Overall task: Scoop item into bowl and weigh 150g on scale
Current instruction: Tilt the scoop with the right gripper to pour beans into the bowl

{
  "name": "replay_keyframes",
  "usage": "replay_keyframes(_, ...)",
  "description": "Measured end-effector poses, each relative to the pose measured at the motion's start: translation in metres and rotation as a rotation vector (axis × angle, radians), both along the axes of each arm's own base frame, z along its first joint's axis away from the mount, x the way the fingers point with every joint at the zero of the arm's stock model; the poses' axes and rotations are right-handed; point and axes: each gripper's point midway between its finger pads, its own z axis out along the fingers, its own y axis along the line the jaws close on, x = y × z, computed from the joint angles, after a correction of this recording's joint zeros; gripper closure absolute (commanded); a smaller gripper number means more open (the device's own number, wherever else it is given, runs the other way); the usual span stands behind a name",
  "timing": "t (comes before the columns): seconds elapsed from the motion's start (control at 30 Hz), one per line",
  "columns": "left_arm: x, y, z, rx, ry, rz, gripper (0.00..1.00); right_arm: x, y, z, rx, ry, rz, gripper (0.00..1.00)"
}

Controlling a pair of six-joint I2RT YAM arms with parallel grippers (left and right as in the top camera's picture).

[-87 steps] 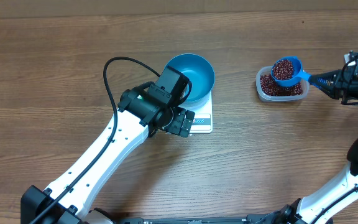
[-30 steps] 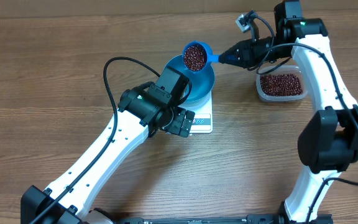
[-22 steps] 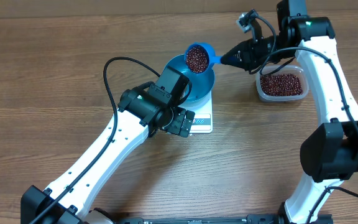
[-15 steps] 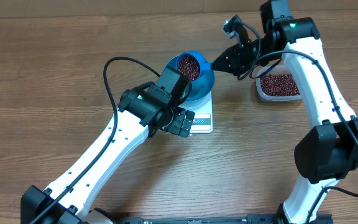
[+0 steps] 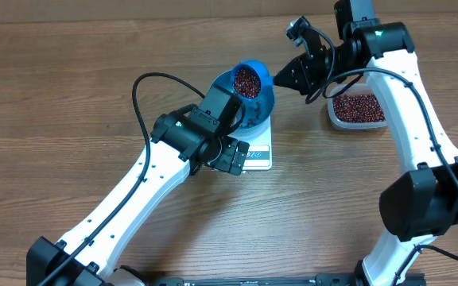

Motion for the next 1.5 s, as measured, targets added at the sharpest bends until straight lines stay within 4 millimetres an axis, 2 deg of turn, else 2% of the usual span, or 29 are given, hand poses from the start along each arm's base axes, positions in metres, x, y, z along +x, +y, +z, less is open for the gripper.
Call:
replay_keyframes(0.5,0.000,0.000,0.000,0.000,0.000,0.000,0.00,0.005,-0.005,-0.006,-0.069,-0.010,-0.039,0.96)
replay_keyframes(0.9,0.000,0.000,0.000,0.000,0.000,0.000,0.00,0.002,0.014,-0.011,-0.147,-0.051,-0.013,0.96)
replay_keyframes(1.1,0.000,0.000,0.000,0.000,0.000,0.000,0.00,0.004,0.012,-0.010,-0.159,-0.051,-0.038,0.96)
replay_keyframes(1.23,0.000,0.000,0.000,0.000,0.000,0.000,0.00,0.004,0.011,-0.005,-0.159,-0.065,-0.044,0.96)
replay_keyframes(1.5,0.000,0.000,0.000,0.000,0.000,0.000,0.00,0.002,0.004,0.021,-0.173,-0.139,-0.077,0.96)
